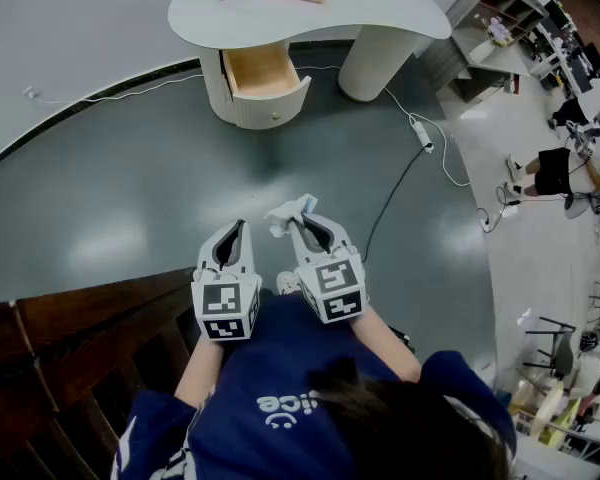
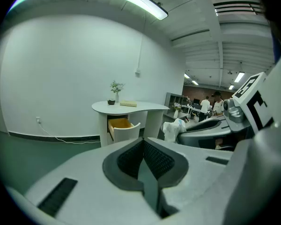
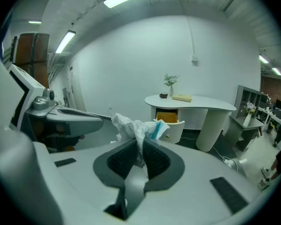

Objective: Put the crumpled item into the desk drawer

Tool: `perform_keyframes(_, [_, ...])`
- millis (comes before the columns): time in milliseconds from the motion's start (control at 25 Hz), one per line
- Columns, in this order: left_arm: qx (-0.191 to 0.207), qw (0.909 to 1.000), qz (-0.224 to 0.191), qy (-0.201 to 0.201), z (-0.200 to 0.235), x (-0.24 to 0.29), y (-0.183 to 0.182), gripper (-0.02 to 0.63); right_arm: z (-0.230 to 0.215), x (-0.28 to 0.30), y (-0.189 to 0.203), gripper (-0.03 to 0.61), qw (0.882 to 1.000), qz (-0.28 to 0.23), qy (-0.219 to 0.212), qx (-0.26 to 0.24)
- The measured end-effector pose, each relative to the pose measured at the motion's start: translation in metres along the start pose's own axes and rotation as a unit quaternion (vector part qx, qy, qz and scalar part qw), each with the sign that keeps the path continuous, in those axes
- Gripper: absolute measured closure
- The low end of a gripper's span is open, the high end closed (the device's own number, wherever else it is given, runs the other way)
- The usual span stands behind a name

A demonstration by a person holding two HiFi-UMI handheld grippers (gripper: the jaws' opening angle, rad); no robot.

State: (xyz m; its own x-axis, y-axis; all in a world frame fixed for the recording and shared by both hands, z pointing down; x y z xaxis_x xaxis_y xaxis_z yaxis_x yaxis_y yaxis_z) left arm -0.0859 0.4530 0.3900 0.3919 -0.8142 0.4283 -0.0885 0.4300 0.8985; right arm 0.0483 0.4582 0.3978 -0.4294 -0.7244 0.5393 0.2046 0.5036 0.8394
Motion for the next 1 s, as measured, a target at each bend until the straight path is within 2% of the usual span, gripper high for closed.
perform_keyframes(560, [0.010, 0.9998, -0.002, 0.017, 0.010, 0.004, 0.006, 0.611, 0.004, 0.003, 0.003, 0.523, 0.998, -0.032, 0.034, 0.043])
perform_keyframes(760, [0.012, 0.9998, 0.001, 0.014, 0.010, 0.017, 0.001, 0.611, -0.009, 0.016, -0.001, 0.523, 0.998, -0.033, 0.028, 0.048])
perform_keyframes(1000, [0.000, 1.0000, -0.004, -0.005, 0.020, 0.050, -0.017, 0.611, -0.044, 0.050, -0.020, 0.523, 0.999, -0.031, 0.007, 0.034])
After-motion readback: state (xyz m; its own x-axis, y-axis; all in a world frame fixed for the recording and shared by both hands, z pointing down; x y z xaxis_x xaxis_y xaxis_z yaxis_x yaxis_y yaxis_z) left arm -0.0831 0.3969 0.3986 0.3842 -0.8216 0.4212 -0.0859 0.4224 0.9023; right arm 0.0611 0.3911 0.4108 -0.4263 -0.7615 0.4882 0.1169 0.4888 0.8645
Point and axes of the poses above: the fingertips, and each gripper's own axes: x forward along the fingers, z to its left, y out of its underside, the point moved 5 cm from there along -x, backward along the fingers, and after that the axes turned 5 degrees about -y, right-handed, at the moved point
